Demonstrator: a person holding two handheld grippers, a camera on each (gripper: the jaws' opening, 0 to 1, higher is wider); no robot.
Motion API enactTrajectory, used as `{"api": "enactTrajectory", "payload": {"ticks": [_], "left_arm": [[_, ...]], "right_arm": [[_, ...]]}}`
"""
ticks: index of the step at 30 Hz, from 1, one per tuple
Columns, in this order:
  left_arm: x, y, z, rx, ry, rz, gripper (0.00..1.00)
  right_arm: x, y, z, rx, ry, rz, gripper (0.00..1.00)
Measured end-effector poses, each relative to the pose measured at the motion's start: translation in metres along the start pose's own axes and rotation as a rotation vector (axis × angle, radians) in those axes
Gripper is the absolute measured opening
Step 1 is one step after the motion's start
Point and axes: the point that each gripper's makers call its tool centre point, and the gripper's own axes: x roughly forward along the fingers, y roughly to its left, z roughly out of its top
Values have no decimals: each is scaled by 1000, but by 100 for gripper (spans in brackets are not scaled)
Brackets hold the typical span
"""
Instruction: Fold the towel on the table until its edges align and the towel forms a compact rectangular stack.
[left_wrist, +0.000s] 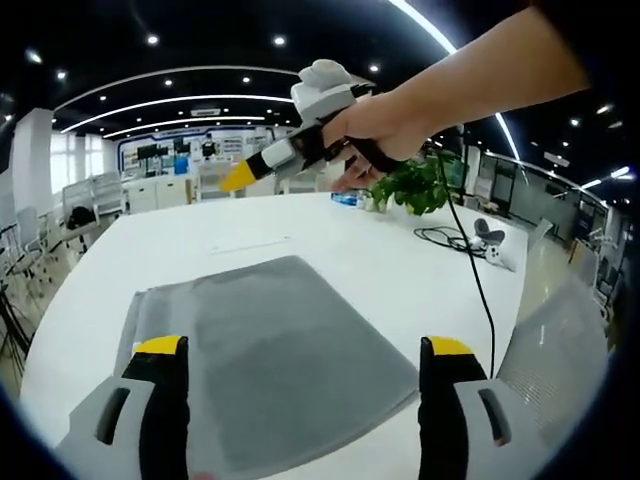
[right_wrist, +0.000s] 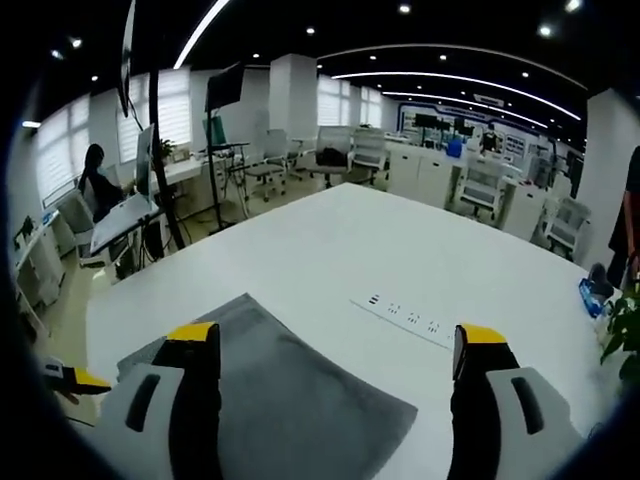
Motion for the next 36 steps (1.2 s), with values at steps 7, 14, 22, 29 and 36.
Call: {"api": "enactTrajectory", "payload": {"ticks": [7,14,22,29,36], "left_arm": [[2,-10,6,11,5,-11,98],[6,-21,12,26,11,-5,97],[12,-37,18,56,30,8,97],[22,-58,24,77,39,9,97],[30,-69,27,83,63,35,96]], "right_arm": [[-18,-21,-13,22,-5,-21,96],[-28,-36,-21,54,-5,-21,94],[-34,-38,-22,61,-19,21,91],[-40,-43,-41,84,-10,58,89],[-48,-53,-52,94,-22,82,88]]}}
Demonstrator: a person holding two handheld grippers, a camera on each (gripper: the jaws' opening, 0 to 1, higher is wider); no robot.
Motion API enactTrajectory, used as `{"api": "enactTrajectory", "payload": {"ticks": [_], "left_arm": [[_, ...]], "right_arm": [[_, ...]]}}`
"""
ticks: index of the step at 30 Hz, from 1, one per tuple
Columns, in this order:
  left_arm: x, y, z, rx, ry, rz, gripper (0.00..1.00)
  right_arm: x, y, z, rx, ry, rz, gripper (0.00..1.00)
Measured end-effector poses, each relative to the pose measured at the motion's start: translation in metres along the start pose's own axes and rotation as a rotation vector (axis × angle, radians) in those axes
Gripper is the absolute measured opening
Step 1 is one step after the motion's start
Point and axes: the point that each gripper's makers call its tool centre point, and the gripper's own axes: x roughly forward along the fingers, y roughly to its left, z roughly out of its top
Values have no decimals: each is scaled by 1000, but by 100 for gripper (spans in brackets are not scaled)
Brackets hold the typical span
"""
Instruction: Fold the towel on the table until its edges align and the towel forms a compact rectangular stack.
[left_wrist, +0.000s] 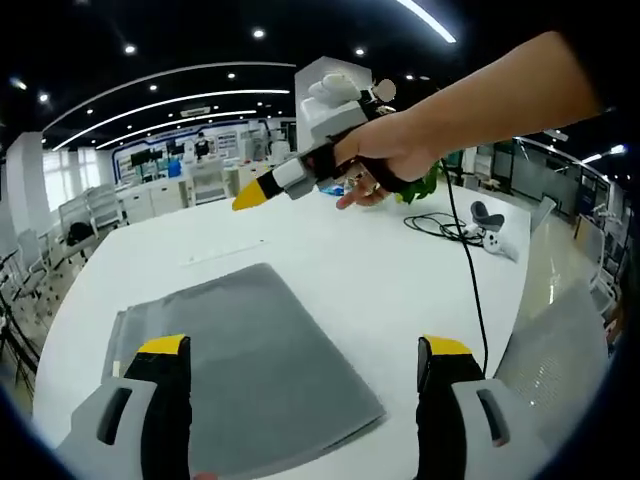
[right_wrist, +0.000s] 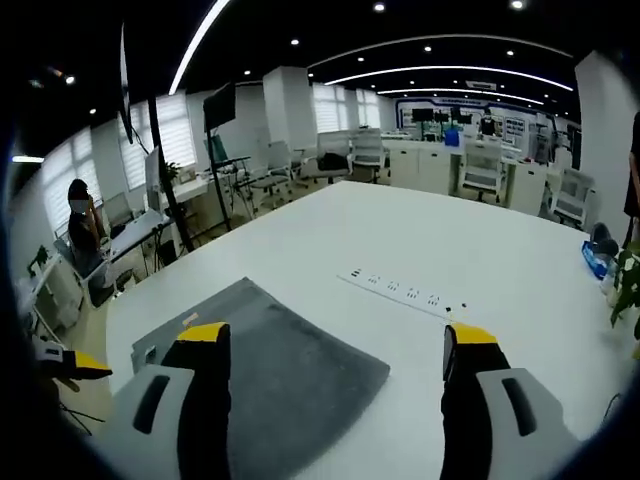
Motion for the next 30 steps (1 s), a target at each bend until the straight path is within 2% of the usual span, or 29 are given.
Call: {"api": "enactTrajectory", "payload": {"ticks": [6,18,26,30], "left_arm": [[8,-7,-2,-23,9,31,96],[18,-25,-5,-29,14,51,96],[23,-26,-15,-36,38,55,93],[25,-28,-20,-42,53,45,87]], "right_arm": [[0,-14,-9,-17,6,15,83],[9,-23,-31,-47,38,50,75],[18,-27,-33,-57,44,60,68],[23,-30,-34,-57,36,57,65]]}}
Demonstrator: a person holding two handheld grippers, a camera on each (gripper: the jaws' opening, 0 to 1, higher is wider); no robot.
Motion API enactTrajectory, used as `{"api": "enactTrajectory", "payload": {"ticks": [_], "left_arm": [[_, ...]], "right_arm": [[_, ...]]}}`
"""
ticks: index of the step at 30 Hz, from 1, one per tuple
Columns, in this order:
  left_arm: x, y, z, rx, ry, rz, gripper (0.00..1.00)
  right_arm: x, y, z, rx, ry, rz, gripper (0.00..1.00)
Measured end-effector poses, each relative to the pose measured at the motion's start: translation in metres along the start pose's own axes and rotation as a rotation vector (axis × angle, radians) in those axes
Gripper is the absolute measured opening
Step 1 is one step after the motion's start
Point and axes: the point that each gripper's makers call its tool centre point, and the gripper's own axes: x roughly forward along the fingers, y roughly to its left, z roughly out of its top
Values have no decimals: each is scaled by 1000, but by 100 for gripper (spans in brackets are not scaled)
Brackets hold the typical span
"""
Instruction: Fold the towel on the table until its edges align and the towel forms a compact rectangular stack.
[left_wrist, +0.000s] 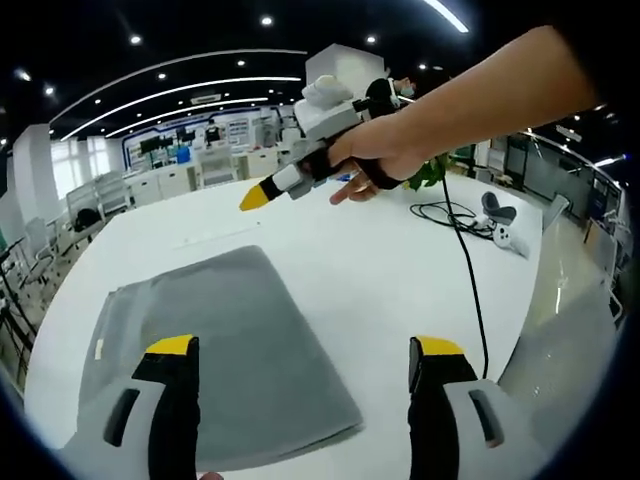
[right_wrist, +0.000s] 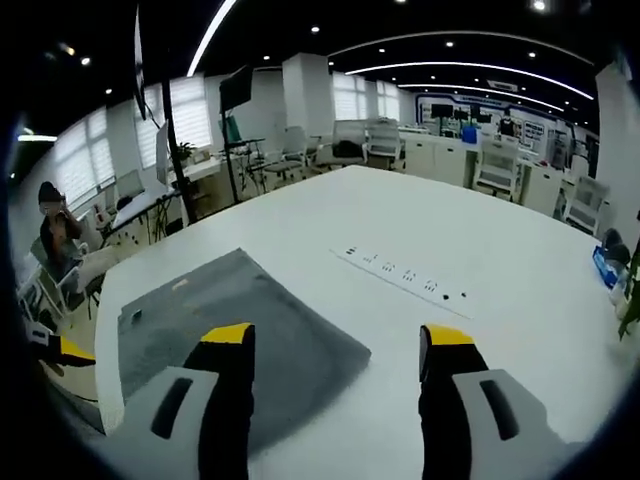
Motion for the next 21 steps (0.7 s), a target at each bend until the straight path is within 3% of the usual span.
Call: {"api": "enactTrajectory", "payload": {"ticks": [14,21], "left_arm": [[10,-19,-25,39,82,-73,70],[12,-24,-34,61,114,-85,66]], "right_arm": [[16,-2,-24,10,48,20,46],[20,-2,-37,2,78,31,40]]}}
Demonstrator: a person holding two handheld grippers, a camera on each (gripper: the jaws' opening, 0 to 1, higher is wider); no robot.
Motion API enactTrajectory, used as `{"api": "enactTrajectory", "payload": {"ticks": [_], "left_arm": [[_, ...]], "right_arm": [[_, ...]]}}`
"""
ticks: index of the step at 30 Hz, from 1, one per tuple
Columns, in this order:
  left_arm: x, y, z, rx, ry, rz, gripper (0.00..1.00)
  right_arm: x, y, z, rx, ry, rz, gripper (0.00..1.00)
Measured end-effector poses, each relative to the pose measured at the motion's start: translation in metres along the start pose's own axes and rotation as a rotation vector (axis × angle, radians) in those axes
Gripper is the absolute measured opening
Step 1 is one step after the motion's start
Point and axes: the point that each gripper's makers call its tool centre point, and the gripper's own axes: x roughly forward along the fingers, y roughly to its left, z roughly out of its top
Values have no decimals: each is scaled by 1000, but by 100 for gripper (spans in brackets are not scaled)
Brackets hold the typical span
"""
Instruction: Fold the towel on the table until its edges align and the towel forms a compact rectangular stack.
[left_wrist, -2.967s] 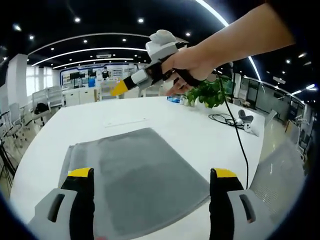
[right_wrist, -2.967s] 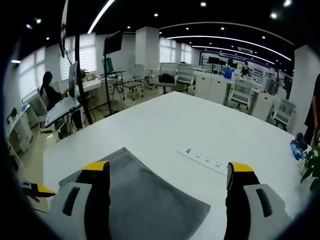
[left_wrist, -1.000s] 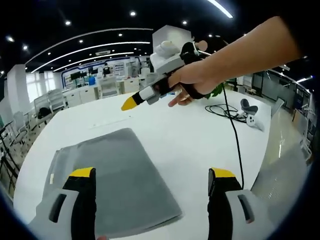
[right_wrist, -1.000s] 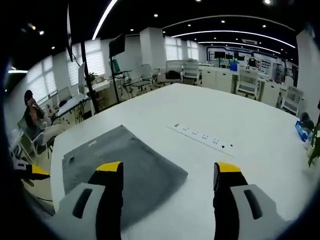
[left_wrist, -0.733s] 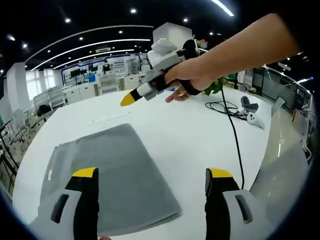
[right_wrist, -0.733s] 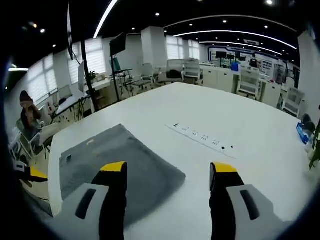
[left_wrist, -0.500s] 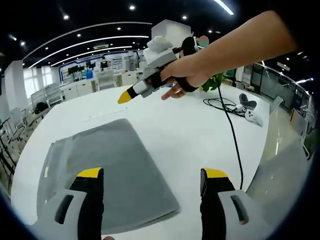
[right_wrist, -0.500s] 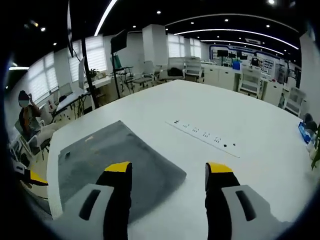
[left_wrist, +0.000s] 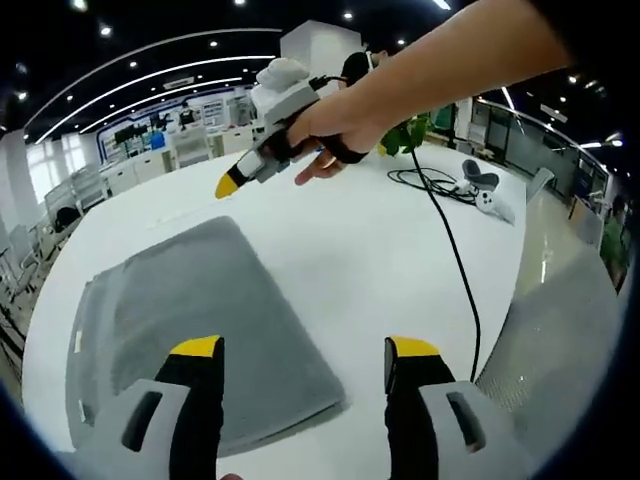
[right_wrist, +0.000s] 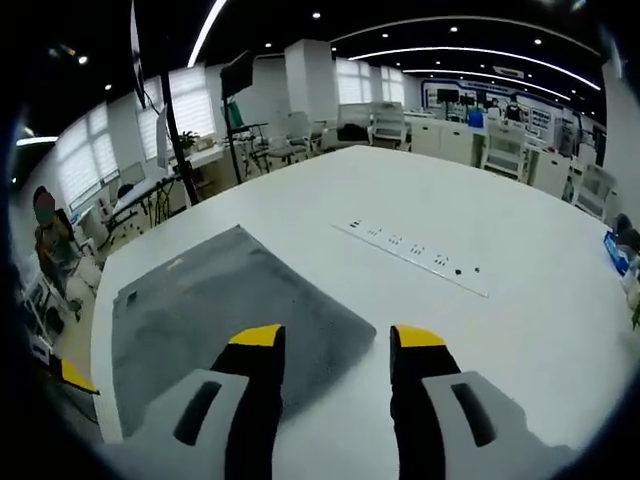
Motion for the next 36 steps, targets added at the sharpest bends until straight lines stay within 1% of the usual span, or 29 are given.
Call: {"api": "enactTrajectory", "payload": {"ticks": [4,7,12,14,15,19,23,26,31,36], "left_arm": [[2,-1,-5,-3,13,-9,63],[5,-3,-13,-10,43,-24,59],[9,-15,-29,-10,91,-72,50],[10,-18,-32,-3,100,-79,50],[11,-19,-36,-5,115,-88,50],[13,-21,-39,-20,118,-96,49],[16,-23,-42,-20,126,-111,44],[21,-26,-47,-21,148,-123,40],[28,-28,-57,-8,181,-135,38],[29,-30,-61,-18,203,-144,38]], "right_arm": [[5,0,-7,11,17,9,40],[9,1,-13,15,27,15,39],[13,2,-20,9,46,18,34],[16,0,-22,14,49,20,33],[18,0,-24,15,51,23,33],[23,-1,-29,18,61,26,33],[28,-4,-32,15,71,20,30],[31,-3,-34,31,67,18,30],[36,-6,-41,55,81,-6,26],[44,-9,-46,65,88,-20,24]]}}
